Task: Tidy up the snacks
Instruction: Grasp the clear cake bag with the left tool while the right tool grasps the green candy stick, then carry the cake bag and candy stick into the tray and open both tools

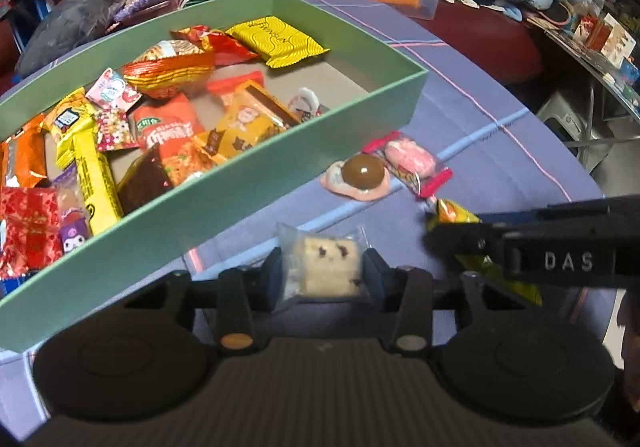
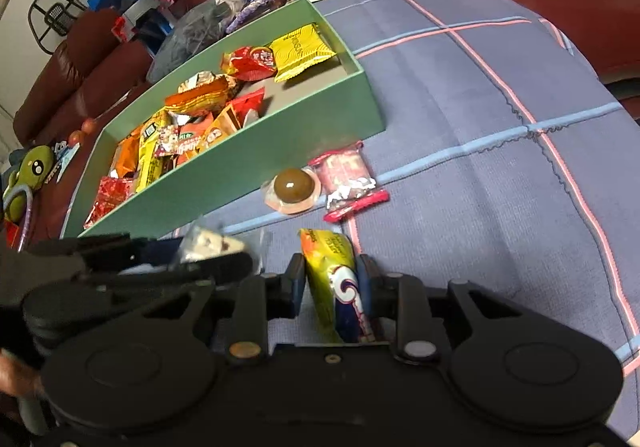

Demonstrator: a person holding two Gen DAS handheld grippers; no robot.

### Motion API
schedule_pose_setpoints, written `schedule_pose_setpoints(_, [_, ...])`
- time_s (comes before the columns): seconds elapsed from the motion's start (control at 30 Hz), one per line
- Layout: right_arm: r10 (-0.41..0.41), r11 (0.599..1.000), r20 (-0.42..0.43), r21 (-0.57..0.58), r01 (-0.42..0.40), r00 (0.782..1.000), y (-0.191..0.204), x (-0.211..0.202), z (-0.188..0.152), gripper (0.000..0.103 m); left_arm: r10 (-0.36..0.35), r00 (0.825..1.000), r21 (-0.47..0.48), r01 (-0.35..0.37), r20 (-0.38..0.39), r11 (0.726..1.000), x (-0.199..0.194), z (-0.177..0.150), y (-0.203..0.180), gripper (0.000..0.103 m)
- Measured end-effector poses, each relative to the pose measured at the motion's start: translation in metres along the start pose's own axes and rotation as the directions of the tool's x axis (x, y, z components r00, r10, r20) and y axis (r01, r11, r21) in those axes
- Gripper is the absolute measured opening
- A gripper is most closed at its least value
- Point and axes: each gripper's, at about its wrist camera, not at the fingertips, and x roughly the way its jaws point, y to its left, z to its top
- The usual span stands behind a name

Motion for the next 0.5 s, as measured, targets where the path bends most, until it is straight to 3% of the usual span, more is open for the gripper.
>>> schedule_pose_setpoints(0.1, [-0.005,1.000,0.014,-0.010,0.005,1.000,0.000,-0.002,-0.003,0.026,0.007,1.000,0.011,-0.007,0.001,1.000,-0.001,-0.003,0.000,0.047])
schedule_pose_setpoints(0.3, [-0.048,0.995,0.039,-0.090,0.051,0.998,0.013,-0.003,-0.007,0.026,-0.008,1.000,0.044,0.007,0.025,0.999,-0.014,-0.002,-0.006,0.035])
schedule_pose_setpoints(0.5, [0.015,1.000,0.039,-0.006,-0.014,0.999,0.006,-0.013,0.003,0.026,-0.038,0.998,0.007,0.038,0.041,0.999,-0.025,0.004,0.001,0.024])
